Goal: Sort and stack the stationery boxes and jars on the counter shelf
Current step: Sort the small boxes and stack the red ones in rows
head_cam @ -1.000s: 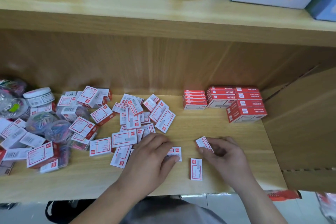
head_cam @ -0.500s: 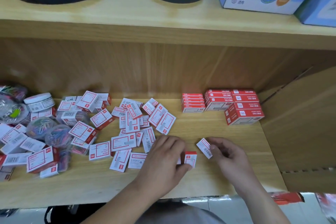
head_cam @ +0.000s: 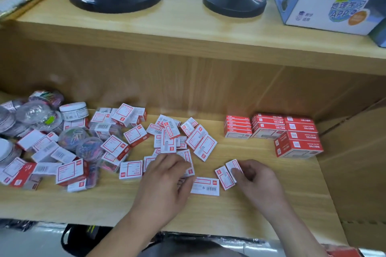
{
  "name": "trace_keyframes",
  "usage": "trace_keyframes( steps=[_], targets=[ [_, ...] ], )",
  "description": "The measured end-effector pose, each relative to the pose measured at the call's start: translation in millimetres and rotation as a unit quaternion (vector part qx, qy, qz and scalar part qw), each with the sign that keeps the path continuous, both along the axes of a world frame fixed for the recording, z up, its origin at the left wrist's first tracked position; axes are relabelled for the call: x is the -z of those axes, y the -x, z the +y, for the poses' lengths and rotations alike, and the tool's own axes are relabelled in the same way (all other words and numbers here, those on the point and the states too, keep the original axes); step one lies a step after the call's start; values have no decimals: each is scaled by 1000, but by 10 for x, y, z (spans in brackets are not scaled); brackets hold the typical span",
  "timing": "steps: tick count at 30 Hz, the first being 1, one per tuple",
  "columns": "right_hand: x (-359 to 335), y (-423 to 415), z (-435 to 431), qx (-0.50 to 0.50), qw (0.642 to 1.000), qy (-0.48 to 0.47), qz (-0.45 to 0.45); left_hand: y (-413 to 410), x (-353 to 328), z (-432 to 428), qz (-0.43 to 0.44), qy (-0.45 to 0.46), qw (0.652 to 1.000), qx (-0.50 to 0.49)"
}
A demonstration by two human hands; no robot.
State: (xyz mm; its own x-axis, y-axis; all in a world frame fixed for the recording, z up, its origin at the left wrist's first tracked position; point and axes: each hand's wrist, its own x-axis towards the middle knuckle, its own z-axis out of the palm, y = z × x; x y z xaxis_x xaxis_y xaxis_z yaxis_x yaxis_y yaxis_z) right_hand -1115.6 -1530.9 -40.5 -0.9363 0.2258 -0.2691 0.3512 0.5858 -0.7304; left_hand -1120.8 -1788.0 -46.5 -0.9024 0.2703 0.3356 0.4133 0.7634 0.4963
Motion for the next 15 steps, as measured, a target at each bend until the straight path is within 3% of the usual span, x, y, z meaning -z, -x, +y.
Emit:
trace_keyframes(
  steps=[11,15],
  targets=[
    [-120,203,-432,-125,990,-31,62,-201,8,-249,-18,-38,998,-57],
    [-110,208,-480,-106,989,13,102,-237,43,-264,-24,-39,997,-58]
  ],
)
